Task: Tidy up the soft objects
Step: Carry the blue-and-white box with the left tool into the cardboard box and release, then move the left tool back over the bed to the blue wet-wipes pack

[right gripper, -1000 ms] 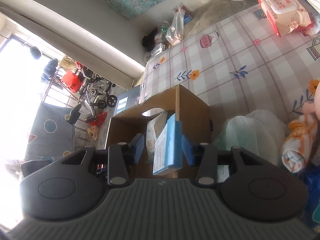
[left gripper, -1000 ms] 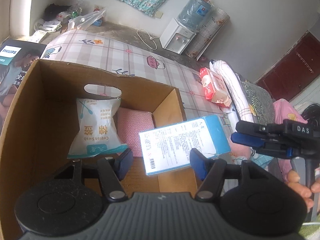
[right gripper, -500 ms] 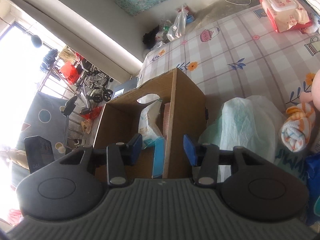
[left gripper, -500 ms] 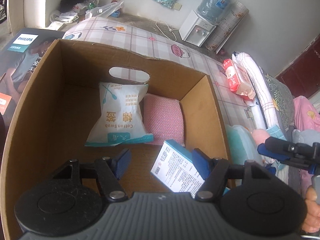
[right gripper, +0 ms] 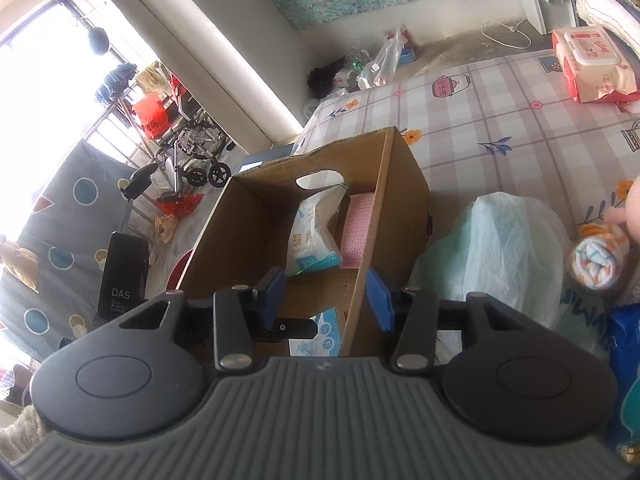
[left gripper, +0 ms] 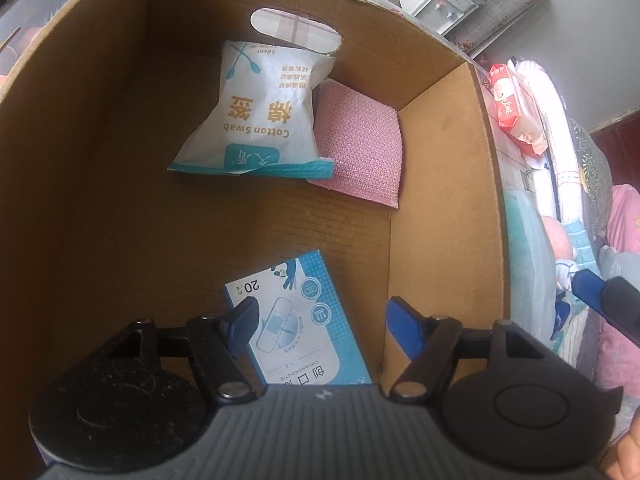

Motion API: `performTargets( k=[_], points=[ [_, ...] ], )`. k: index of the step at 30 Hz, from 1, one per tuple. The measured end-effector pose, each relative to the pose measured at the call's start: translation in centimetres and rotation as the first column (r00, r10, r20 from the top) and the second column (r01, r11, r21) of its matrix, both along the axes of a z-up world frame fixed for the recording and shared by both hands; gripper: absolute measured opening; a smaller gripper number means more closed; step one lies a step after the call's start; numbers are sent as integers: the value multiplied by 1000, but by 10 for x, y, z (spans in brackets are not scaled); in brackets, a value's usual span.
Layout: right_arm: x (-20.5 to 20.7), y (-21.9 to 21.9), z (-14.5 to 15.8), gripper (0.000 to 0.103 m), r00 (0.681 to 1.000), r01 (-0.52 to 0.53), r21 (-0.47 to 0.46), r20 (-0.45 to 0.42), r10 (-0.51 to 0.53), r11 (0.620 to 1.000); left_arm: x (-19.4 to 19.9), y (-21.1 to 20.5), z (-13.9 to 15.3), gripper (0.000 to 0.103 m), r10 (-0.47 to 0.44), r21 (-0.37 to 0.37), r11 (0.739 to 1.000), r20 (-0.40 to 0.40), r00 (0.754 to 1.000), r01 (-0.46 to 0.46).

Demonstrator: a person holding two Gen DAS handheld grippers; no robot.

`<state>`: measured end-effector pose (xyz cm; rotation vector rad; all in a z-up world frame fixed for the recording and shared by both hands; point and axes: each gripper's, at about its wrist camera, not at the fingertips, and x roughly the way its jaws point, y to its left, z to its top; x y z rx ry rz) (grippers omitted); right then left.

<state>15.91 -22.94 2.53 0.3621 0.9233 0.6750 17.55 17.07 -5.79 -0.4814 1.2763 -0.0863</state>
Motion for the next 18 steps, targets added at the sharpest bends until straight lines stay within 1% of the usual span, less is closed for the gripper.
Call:
performTargets(
  k=[4, 6, 9, 11, 13, 14, 16, 18],
  points=[
    [-30, -16, -15, 45, 999, 41, -11, 26, -40, 999, -3, -12, -13, 76, -17, 60, 998, -50, 999, 20],
    [-41, -23, -22, 46, 997, 64, -5, 34, -63, 998, -5, -19, -19, 81, -14, 93, 995, -72, 997, 21],
    [-54, -32, -32, 46, 995, 93, 4, 43, -93, 996, -7, -31, -27, 85, -12, 150, 988, -94, 996, 26],
    [-58, -37, -37, 46, 993, 106, 8, 48, -106, 994, -7, -39, -33, 85, -1, 177, 984, -112, 994, 21],
    [-61, -42, -39, 46, 992, 117, 7, 55, -117, 993, -7, -43, -37, 87, 23, 189, 982, -108, 994, -2],
    [-62, -45, -40, 46, 991, 122, 7, 58, -122, 993, -7, -46, -37, 88, 34, 209, 978, -103, 994, -12],
    [-66, -53, -42, 46, 990, 128, 8, 63, -129, 992, -6, -51, -38, 87, 55, 237, 971, -103, 993, -29],
    [-70, -60, -43, 47, 989, 135, 14, 65, -135, 991, -6, -53, -37, 85, 81, 257, 965, -97, 992, -54]
  ],
)
